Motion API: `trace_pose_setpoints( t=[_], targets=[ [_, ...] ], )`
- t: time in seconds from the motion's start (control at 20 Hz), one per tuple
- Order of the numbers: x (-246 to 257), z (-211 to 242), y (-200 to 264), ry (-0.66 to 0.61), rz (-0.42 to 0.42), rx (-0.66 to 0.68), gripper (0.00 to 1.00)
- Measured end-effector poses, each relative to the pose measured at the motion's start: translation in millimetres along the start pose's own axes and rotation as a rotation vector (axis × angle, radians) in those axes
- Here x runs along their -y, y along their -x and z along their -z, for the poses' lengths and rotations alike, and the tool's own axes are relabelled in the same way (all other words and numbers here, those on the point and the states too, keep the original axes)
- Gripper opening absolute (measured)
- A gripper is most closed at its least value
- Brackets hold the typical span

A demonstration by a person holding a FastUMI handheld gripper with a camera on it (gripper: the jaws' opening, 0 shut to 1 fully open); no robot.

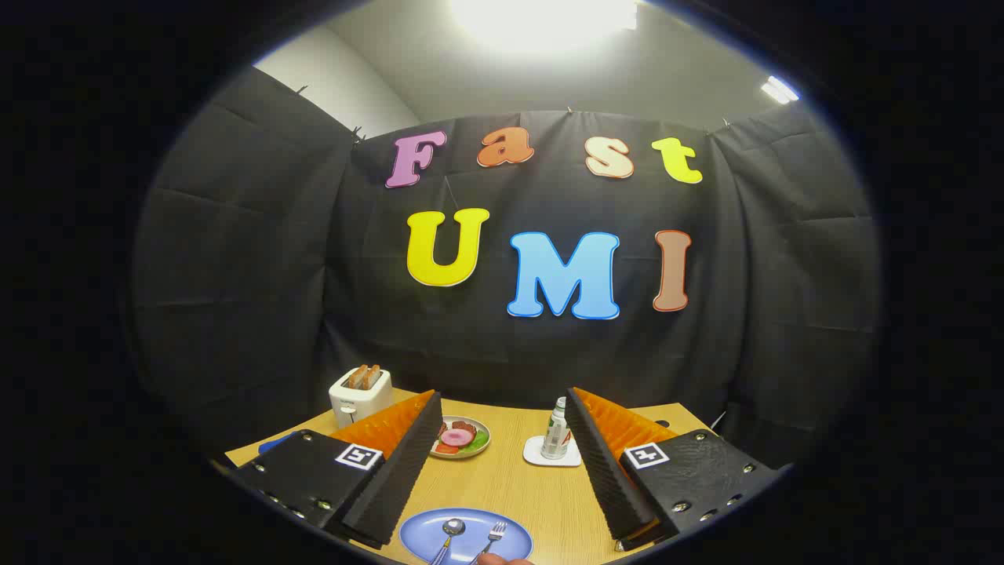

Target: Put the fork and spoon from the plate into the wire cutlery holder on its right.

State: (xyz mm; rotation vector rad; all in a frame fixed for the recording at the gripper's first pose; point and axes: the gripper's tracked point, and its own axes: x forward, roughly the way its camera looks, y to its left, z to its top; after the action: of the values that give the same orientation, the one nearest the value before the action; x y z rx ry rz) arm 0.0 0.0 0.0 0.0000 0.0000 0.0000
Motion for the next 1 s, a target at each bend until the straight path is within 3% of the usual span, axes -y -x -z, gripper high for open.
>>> trace_pose_setpoints(
  t=[0.55,1.0],
  targets=[
    [-8,27,-2,0.005,-0.037,-0.103,0.97],
    [-17,108,6,0.006,-0.080,-0.411,0.97]
  ],
)
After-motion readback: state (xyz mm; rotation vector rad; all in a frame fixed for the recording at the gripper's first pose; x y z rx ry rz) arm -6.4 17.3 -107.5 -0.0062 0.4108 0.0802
